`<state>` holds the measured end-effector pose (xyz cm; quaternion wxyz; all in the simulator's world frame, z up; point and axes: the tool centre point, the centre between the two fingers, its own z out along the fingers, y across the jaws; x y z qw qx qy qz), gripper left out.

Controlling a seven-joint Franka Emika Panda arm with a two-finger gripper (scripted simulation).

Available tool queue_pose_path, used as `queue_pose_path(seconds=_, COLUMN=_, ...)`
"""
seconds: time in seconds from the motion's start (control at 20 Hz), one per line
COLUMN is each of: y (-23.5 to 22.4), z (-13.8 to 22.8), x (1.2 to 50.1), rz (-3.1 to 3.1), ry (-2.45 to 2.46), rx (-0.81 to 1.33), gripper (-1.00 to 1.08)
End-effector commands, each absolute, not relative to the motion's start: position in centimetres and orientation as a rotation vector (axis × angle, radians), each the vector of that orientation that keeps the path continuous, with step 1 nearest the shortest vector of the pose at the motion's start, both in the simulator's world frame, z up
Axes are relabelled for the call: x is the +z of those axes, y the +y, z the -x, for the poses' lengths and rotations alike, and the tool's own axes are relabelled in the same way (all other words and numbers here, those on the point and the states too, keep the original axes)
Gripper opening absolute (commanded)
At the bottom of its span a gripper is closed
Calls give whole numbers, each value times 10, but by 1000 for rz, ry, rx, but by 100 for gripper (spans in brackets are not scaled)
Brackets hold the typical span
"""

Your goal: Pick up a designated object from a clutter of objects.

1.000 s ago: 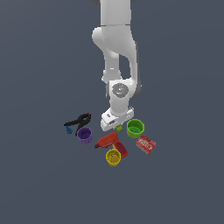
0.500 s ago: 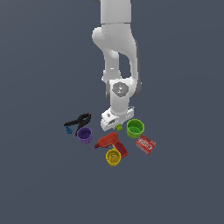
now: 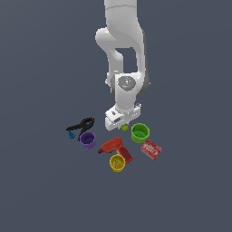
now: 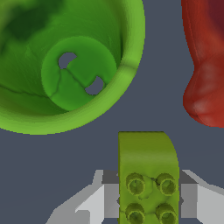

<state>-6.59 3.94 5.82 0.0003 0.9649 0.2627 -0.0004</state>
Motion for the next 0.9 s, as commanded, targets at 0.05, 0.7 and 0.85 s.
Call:
queue_pose_path(seconds=0.05, y=43, z=68, x=83, rz=-3030, ry=826, rx=0, gripper=-100)
queue_pose_path(seconds=0.7, y=59, z=80, x=203, rz=-3030, ry=828, rx=0, gripper=-100)
queue_pose_path(seconds=0.85, y=62, z=82, x=232, rz=-3031, ry=828, rx=0, gripper=-100)
